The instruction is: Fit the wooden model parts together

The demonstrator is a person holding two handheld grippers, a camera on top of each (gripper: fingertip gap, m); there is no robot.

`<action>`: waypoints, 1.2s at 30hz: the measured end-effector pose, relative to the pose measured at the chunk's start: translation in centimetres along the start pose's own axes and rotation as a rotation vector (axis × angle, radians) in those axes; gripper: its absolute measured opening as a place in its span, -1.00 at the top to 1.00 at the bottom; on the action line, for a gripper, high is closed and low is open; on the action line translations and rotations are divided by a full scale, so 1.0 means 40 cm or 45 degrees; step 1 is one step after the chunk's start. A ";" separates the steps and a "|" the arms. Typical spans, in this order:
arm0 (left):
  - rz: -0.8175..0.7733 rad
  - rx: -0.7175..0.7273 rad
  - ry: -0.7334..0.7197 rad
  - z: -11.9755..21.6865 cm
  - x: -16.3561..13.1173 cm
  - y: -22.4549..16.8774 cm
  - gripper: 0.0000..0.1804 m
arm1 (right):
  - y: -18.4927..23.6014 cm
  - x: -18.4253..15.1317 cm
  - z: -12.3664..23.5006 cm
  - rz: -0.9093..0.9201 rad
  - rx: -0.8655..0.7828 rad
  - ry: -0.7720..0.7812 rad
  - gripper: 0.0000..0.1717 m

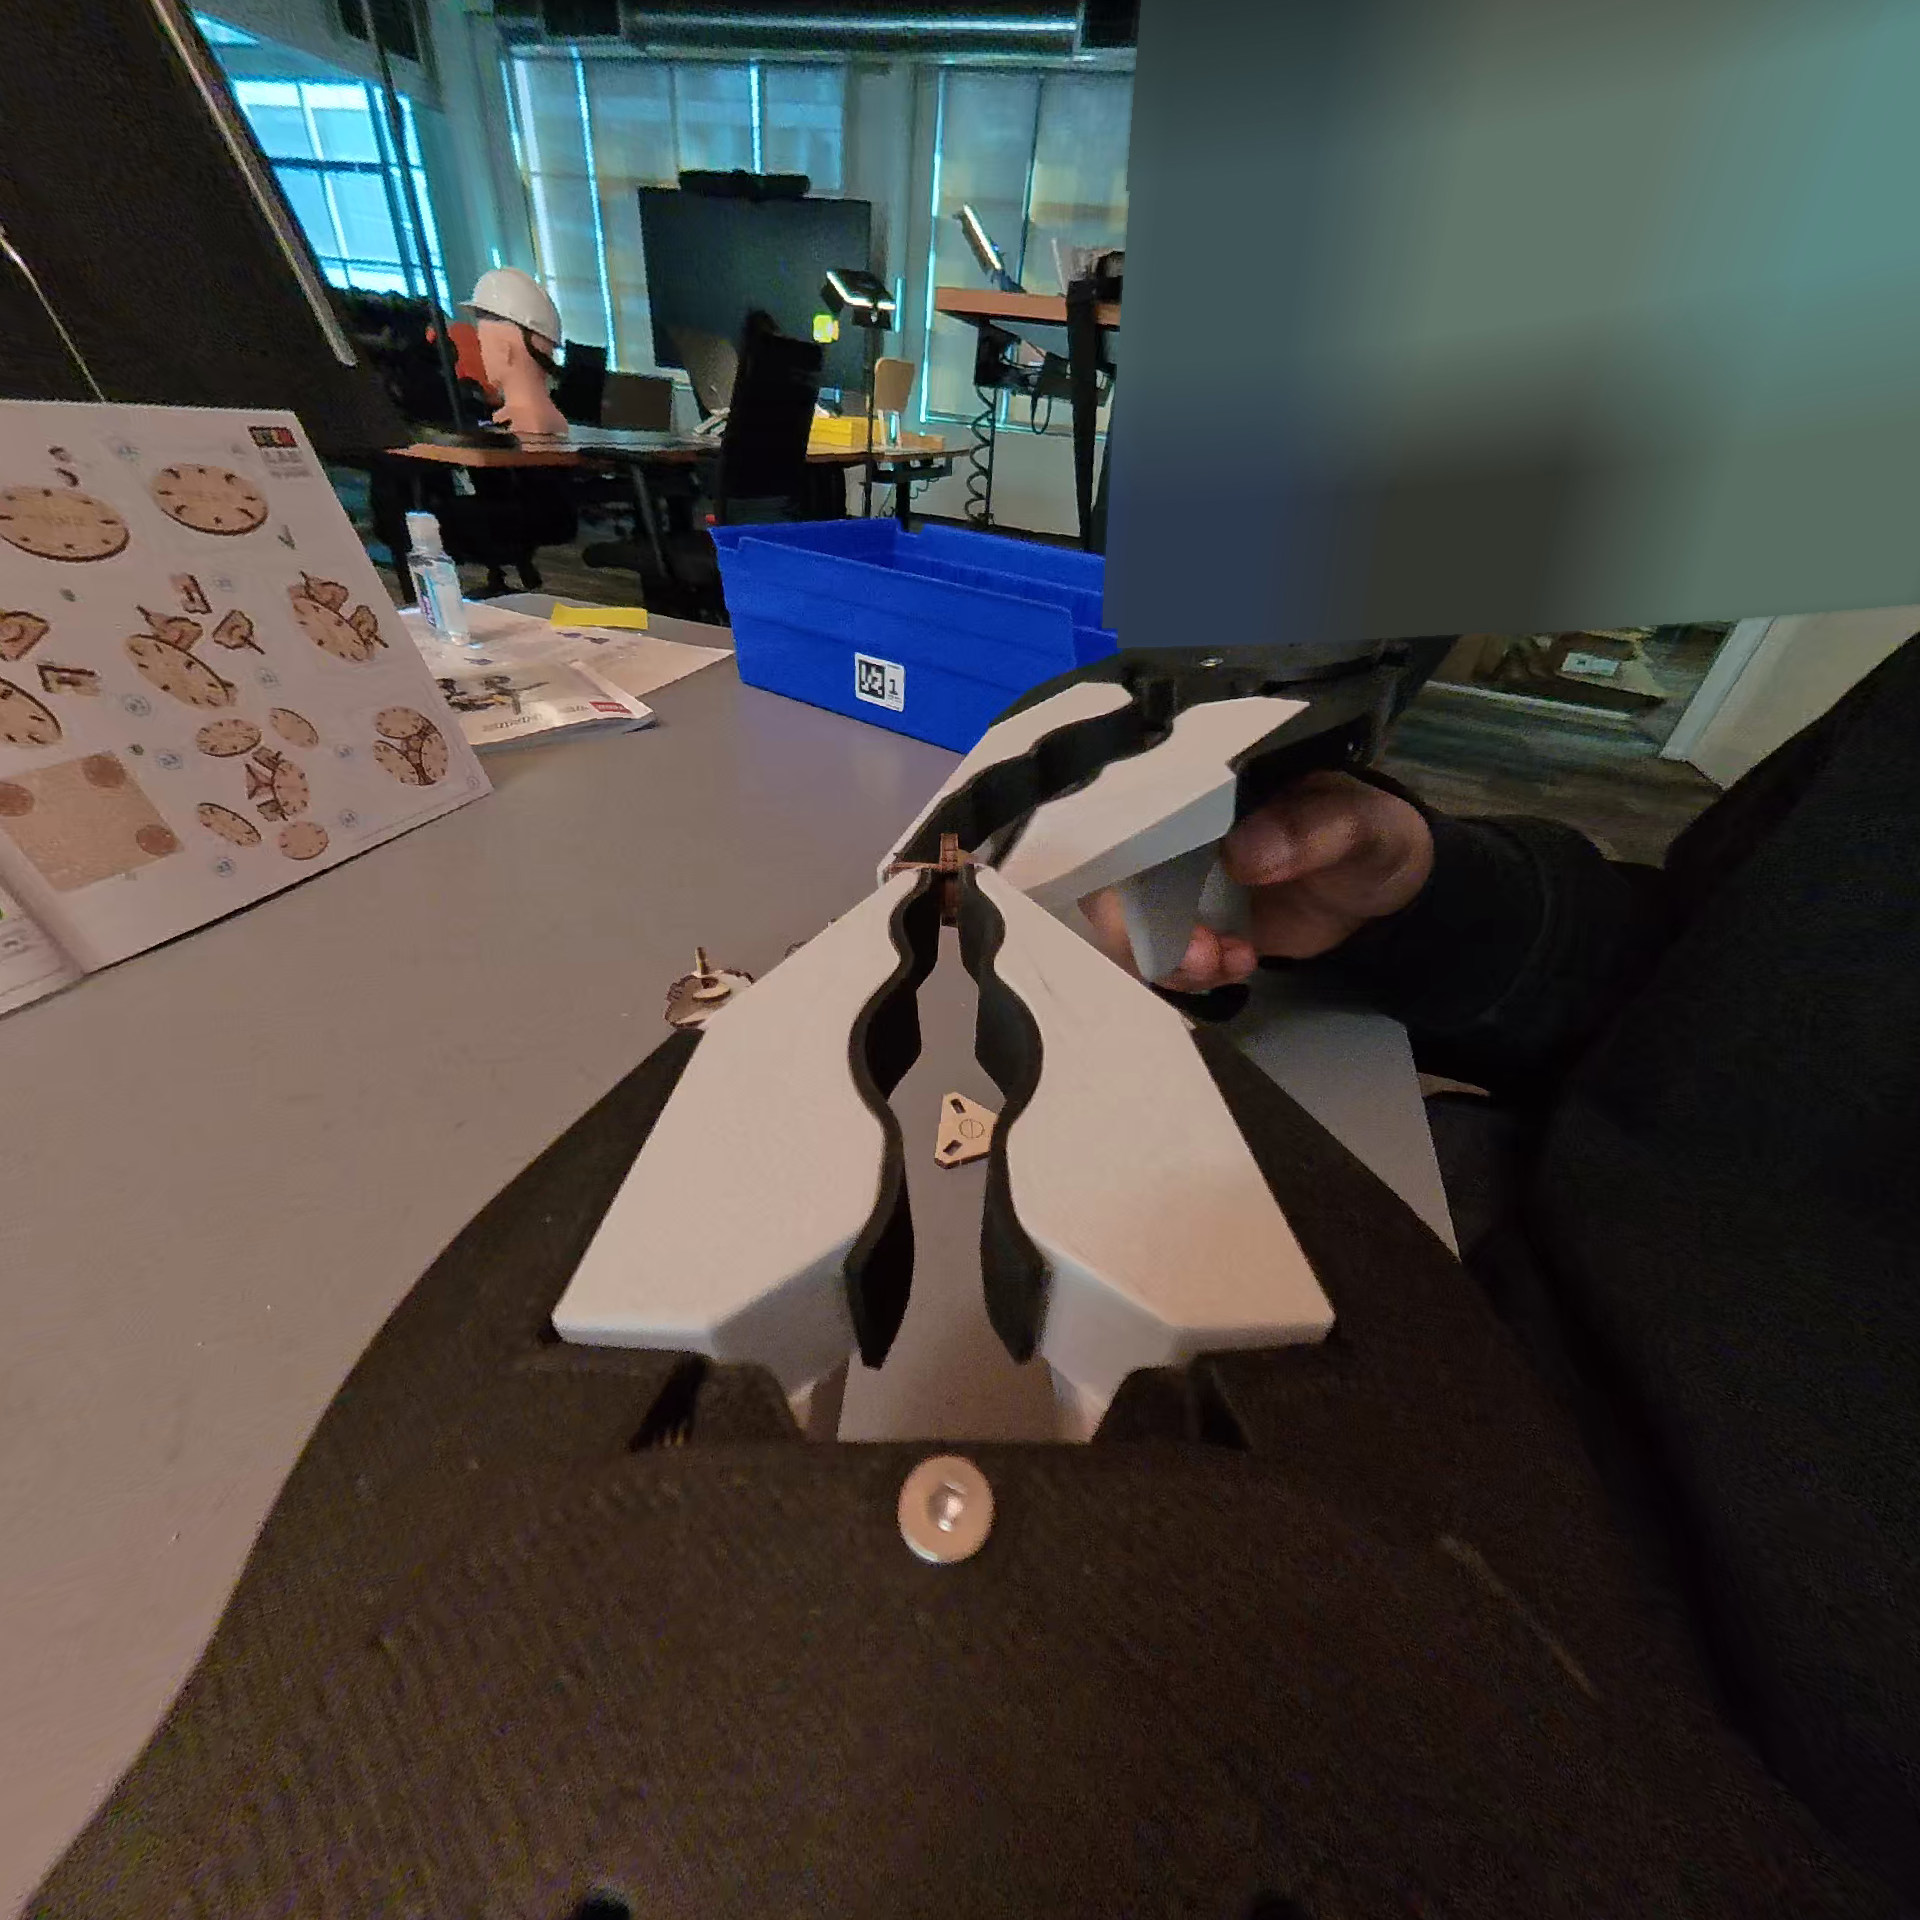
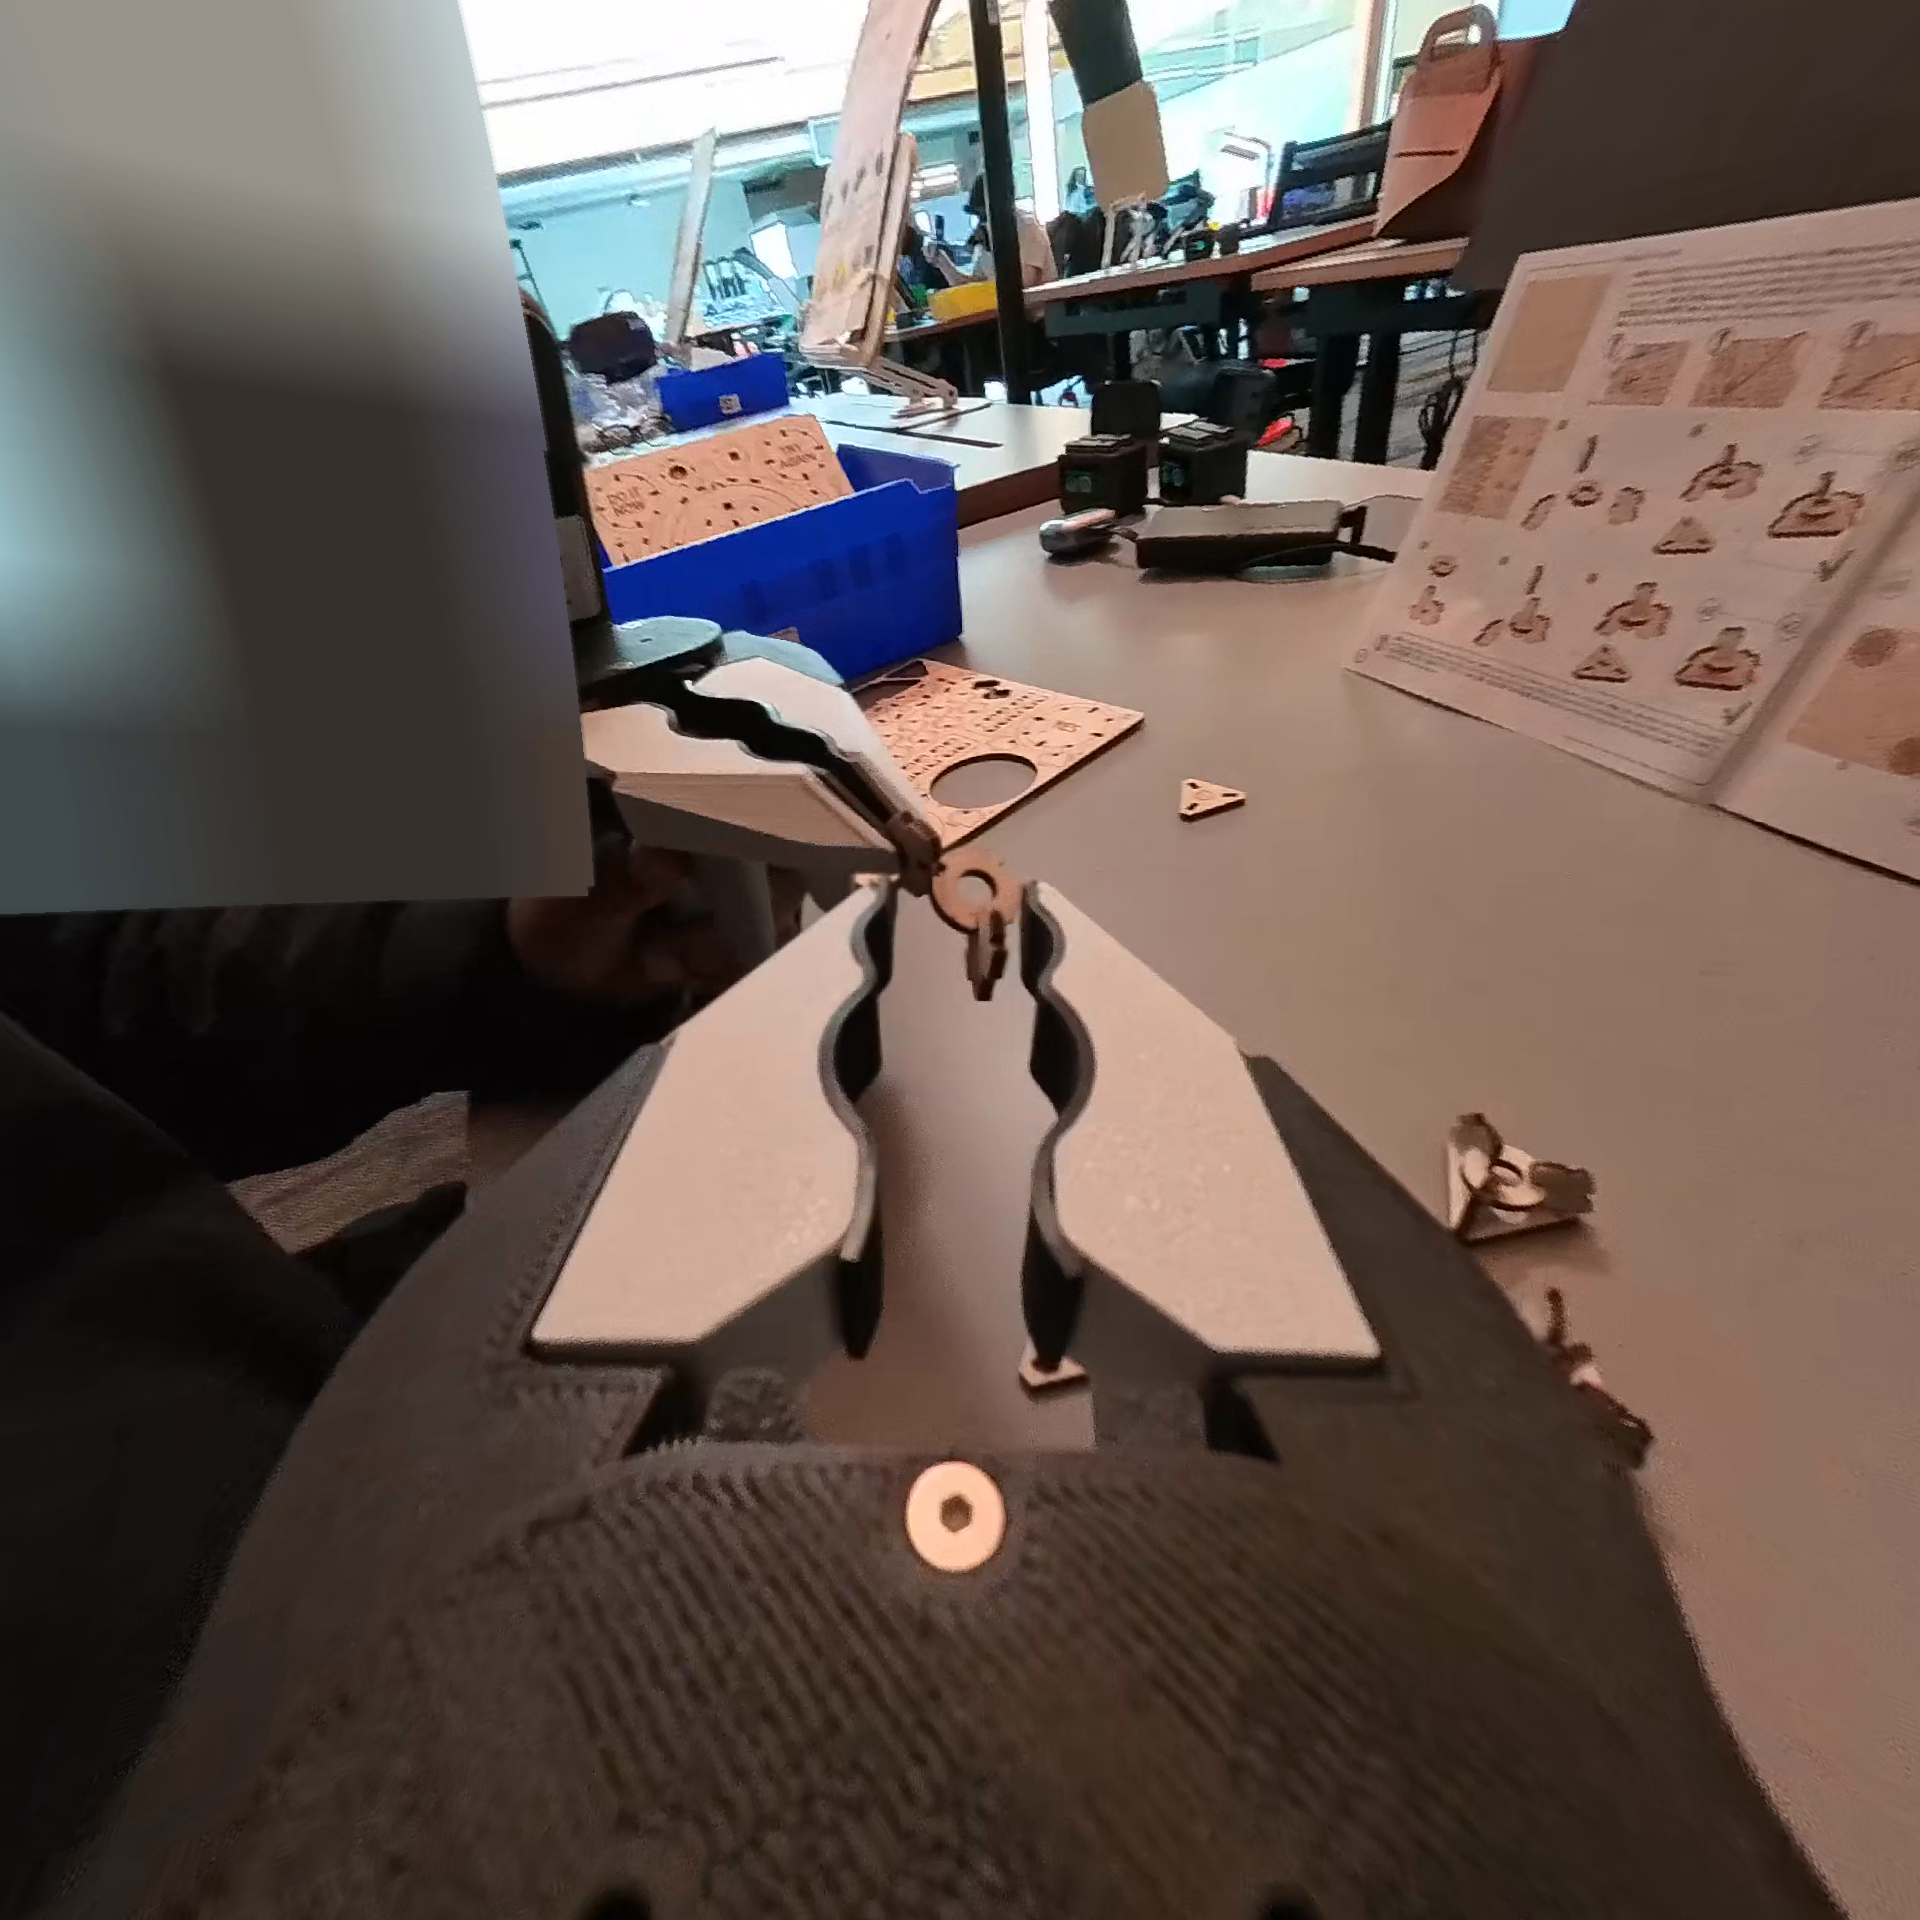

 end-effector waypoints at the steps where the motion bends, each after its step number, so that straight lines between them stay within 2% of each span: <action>1: 0.010 0.001 0.007 -0.001 -0.002 0.002 0.97 | -0.004 -0.001 0.001 -0.001 -0.008 0.008 0.79; 6: 0.011 0.003 0.023 -0.004 -0.004 0.003 0.97 | -0.013 0.002 0.010 -0.026 0.014 0.012 0.82; 13: -0.019 0.011 0.050 -0.010 -0.007 -0.003 0.97 | -0.010 0.006 0.016 0.054 -0.019 0.085 0.82; 20: -0.048 0.045 0.046 -0.009 -0.005 -0.005 0.97 | -0.010 0.008 0.011 -0.009 -0.024 0.100 0.82; 26: -0.168 0.163 0.108 -0.018 -0.008 -0.017 0.97 | -0.002 0.015 0.008 -0.033 -0.125 0.197 0.82; 30: -0.244 0.229 0.142 -0.023 -0.009 -0.026 0.97 | 0.012 0.020 0.004 0.044 -0.231 0.256 0.83; 36: -0.210 0.209 0.135 -0.023 -0.006 -0.028 0.98 | 0.017 0.023 0.007 0.052 -0.232 0.267 0.83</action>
Point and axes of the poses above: each gripper's, where its closed fingertips meet, z back along the fingers, x out of its top, y = z × x across the jaws, the point moved 9 cm from there along z, back along the fingers, and after that the axes turned 2 degrees about y, right-handed, at the moved point
